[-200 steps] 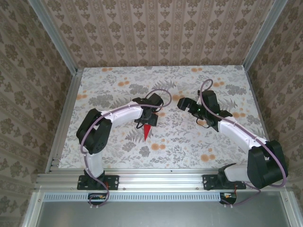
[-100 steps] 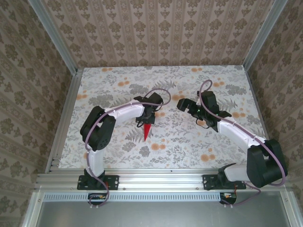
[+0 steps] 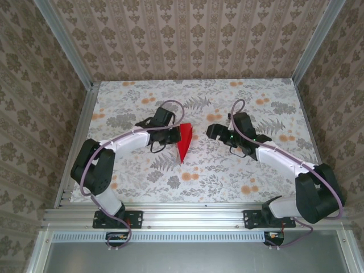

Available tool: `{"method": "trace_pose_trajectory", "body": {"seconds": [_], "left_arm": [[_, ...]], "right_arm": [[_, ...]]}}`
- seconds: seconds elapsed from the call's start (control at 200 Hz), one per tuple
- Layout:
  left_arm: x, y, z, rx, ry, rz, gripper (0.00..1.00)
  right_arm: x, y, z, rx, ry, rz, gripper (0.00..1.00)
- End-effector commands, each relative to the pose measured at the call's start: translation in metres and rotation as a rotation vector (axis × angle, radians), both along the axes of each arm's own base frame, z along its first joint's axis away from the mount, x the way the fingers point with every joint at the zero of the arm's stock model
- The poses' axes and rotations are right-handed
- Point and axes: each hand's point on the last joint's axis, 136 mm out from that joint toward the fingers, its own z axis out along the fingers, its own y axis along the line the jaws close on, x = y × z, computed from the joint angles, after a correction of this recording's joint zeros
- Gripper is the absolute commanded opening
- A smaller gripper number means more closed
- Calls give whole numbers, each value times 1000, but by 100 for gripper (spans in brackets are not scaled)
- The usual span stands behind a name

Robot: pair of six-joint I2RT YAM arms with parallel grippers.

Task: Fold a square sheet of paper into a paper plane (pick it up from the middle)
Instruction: Move a paper plane to the center of the table.

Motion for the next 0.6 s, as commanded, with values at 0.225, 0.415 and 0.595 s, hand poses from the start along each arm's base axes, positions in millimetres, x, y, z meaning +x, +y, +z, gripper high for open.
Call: {"method": "trace_pose_trajectory", "body": {"seconds": [0.225,0.415,0.595], "left_arm": [[4,-20,-19,-216,47,21,0],[2,-10,-41,-199,80,67,0],[-2,-5,-50,-194,93,75,0]], "right_arm": [[-18,51,-35,-60,121,79,69],[-23,76,-47,-84,157,125,51],[-24,94,-51,-109,165,175,41]]}}
